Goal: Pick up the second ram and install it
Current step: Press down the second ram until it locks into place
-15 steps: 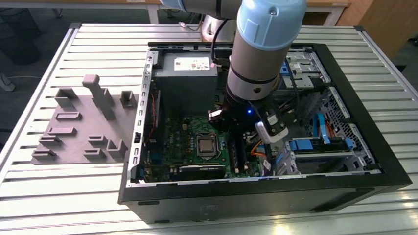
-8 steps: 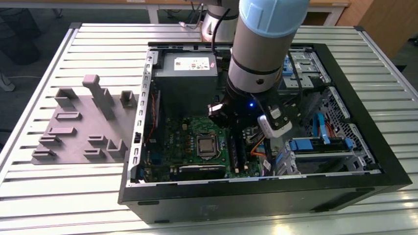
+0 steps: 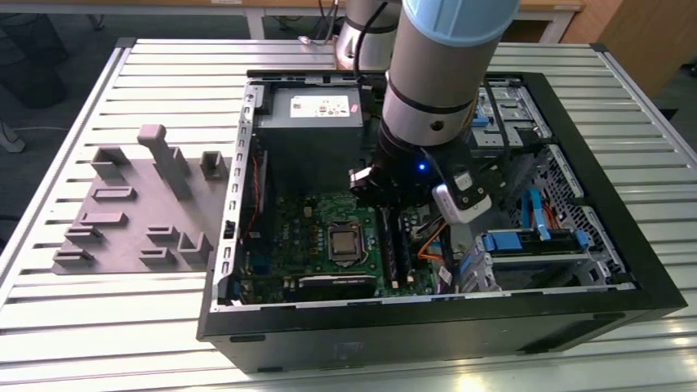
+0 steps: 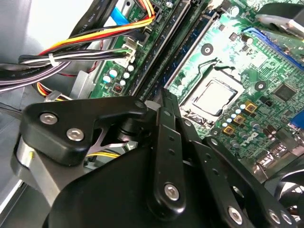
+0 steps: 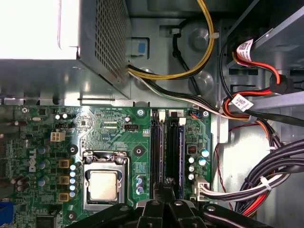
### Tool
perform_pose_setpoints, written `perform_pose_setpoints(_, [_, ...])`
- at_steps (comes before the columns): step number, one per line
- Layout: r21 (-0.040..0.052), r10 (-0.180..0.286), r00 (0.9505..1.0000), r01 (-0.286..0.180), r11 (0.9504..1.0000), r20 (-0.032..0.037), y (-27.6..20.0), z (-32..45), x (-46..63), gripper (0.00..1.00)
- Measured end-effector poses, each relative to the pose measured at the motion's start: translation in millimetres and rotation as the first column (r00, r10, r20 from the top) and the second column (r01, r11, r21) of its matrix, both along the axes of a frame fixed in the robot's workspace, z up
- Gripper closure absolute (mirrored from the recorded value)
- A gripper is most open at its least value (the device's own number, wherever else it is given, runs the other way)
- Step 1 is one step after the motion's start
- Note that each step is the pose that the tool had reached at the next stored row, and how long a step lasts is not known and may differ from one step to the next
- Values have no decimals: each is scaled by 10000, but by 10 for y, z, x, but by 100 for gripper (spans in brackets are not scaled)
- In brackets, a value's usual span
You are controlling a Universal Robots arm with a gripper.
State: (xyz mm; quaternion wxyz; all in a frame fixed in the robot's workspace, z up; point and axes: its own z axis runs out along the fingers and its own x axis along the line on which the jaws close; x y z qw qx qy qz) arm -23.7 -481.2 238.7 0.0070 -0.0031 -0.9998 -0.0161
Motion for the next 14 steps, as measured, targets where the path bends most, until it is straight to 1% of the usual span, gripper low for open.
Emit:
perform_pose_setpoints(1, [-3, 0, 10000, 0, 10000, -1, 0, 2, 0, 89])
perform_pose_setpoints(5, [-5, 0, 10000, 0, 10000, -2, 0, -8, 0, 89])
perform_pose_setpoints(14, [-3, 2, 10000, -2, 10000, 0, 0, -80, 0, 89])
